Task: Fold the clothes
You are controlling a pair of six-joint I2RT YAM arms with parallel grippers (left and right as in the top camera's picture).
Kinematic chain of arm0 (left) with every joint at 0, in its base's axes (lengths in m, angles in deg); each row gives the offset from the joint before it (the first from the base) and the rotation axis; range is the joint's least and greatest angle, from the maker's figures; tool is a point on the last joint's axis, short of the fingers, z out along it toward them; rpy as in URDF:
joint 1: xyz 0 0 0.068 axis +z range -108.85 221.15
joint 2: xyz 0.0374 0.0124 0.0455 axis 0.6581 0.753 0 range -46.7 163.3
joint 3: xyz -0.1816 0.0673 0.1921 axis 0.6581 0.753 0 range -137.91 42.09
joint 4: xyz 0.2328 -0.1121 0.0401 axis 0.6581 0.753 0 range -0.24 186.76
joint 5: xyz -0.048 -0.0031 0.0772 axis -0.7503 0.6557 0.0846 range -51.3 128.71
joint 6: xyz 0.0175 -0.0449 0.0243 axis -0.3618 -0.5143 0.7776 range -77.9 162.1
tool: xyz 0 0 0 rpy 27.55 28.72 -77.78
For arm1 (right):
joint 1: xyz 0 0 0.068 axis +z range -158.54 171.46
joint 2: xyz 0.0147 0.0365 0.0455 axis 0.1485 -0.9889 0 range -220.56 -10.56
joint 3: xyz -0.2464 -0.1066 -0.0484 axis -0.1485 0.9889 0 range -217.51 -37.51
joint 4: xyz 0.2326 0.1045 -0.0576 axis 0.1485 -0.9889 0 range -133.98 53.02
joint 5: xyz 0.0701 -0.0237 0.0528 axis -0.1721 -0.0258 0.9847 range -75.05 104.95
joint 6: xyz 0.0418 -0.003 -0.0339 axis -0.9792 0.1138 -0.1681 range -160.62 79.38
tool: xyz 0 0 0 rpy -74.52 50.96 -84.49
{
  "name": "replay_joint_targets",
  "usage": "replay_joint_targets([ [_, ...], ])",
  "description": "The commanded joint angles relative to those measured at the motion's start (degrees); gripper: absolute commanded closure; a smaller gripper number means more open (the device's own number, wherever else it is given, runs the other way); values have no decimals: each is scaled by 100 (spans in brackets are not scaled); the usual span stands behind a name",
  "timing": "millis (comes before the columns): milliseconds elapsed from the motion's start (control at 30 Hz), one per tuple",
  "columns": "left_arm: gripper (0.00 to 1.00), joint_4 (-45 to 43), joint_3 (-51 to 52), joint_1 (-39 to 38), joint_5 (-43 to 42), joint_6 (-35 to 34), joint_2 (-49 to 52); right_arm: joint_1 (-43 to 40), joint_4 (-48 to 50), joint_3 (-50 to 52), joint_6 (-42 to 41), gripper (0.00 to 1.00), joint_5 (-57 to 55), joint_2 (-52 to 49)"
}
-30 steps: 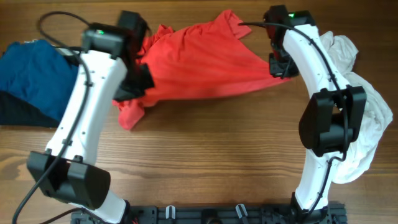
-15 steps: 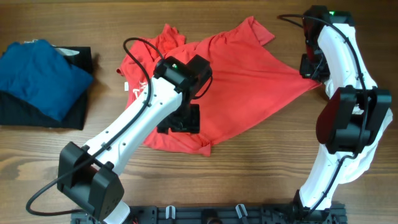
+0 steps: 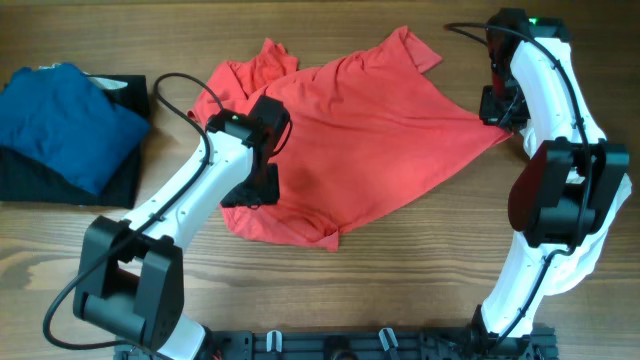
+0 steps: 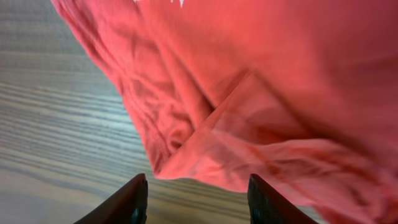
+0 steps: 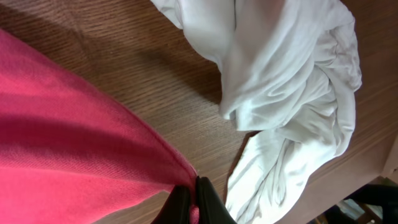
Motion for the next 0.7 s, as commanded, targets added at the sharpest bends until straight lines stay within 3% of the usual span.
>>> replay_joint_targets([
  [0, 50, -313, 452, 15, 74, 496, -61, 13, 22, 22, 39, 96, 33, 2],
  [200, 59, -1154, 1043, 15, -201, 807, -44, 13, 24, 22, 37, 96, 33, 2],
  [567, 72, -1390, 1322, 11, -546, 861, -37, 13, 24, 22, 37, 96, 33, 2],
  [667, 87, -1368, 1327, 11, -549, 859, -37, 13, 20, 22, 37, 96, 35, 2],
])
